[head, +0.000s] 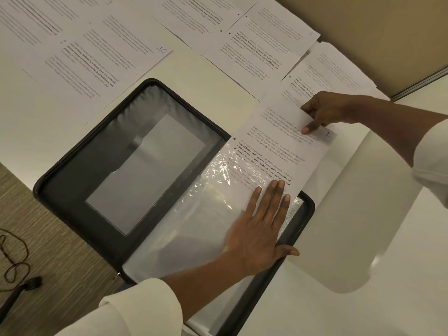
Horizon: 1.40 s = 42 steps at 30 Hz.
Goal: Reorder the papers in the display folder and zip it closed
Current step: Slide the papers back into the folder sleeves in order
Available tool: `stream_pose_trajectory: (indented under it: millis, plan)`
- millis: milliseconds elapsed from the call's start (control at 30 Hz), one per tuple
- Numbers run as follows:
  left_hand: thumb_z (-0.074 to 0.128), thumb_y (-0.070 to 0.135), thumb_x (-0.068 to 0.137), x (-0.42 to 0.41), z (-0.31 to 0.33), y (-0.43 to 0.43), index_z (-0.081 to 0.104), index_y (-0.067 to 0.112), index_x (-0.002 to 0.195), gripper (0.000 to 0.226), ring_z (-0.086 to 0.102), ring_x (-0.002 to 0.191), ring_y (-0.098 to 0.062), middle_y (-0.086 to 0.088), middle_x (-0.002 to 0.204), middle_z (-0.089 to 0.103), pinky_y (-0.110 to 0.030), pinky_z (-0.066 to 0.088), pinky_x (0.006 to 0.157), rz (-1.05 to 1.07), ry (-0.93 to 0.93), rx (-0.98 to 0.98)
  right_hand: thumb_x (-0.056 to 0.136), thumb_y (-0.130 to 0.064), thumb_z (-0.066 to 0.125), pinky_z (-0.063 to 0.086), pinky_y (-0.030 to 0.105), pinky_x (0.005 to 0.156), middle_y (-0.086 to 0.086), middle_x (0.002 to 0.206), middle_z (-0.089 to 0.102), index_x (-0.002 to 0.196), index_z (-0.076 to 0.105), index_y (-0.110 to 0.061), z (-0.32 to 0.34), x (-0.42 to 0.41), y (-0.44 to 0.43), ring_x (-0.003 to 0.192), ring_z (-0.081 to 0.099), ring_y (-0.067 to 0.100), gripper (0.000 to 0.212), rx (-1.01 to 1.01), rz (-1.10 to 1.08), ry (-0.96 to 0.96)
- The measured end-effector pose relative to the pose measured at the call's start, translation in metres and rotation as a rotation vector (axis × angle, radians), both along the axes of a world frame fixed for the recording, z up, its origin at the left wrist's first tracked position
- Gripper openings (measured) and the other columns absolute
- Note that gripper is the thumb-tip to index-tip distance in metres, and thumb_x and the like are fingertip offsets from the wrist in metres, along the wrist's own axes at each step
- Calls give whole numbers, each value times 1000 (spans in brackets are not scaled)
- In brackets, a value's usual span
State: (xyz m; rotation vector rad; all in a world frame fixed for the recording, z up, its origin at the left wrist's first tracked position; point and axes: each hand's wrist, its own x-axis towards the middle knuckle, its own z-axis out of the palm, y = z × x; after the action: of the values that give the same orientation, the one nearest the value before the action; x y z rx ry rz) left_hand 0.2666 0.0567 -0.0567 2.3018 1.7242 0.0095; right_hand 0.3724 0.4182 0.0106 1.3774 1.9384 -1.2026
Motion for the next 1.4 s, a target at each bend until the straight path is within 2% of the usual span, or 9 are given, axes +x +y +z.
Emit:
stream_pose_trajectory:
  millis: [100,200,400,667,933,1067,1167,1300,1400]
  plan:
    - [21,85,97,1,-1,1,-7,5,168,110,-23,160,-40,-23,173,-22,-58,7,131,6,0,4,77,-7,91,57,20,69,-4,90,81,104,80,-20,0,-4,-8,84,76,11,32,-33,36,33]
    - [21,85,97,2,-1,2,-7,6,168,110,-23,160,-39,-22,173,-23,-58,6,131,-1,3,7,76,-10,92,55,17,67,-7,73,73,99,80,-23,-3,-8,-15,72,71,7,29,-46,62,67]
    - [23,87,96,2,-2,4,-5,6,168,112,-22,161,-40,-21,174,-21,-57,7,131,-6,-1,22,78,-19,91,54,18,74,-13,96,80,103,79,-27,-5,-15,-34,91,74,10,29,-74,109,123]
    - [24,82,99,-11,6,-4,-2,0,167,110,-18,161,-40,-25,173,-19,-57,12,131,64,-86,28,79,-28,91,58,31,87,-6,111,78,112,78,-21,-12,-12,-33,104,73,19,37,-29,-20,180]
    - [25,86,97,-32,-1,-17,1,1,167,113,-13,162,-40,-23,174,-15,-59,16,130,145,-56,8,84,-15,86,62,41,92,1,110,80,119,78,-16,-12,-15,-27,106,76,23,36,-91,-44,233]
    - [26,85,97,-34,-3,-21,5,2,168,111,-9,163,-40,-22,175,-11,-59,17,130,180,-52,23,85,-14,85,55,22,63,-12,75,76,109,79,-18,-11,-22,-37,74,71,6,26,-120,-8,233]
    - [29,85,97,-35,-8,-24,10,1,168,111,-4,164,-40,-22,176,-5,-58,19,130,211,-66,31,85,-18,86,58,25,73,-6,99,81,115,79,-18,-11,-27,-48,95,76,12,31,-174,-1,221]
    - [33,85,96,-34,-15,-28,15,0,167,112,2,164,-40,-22,176,0,-58,18,130,215,-63,52,84,-18,87,56,31,72,-6,85,76,113,80,-17,-14,-35,-69,85,71,14,30,-235,0,223]
    - [33,85,97,-33,-17,-29,16,1,167,111,3,163,-40,-21,176,1,-58,17,130,218,-57,54,85,-24,86,60,34,83,-4,104,79,124,77,-19,-16,-41,-86,97,73,17,41,-257,0,237]
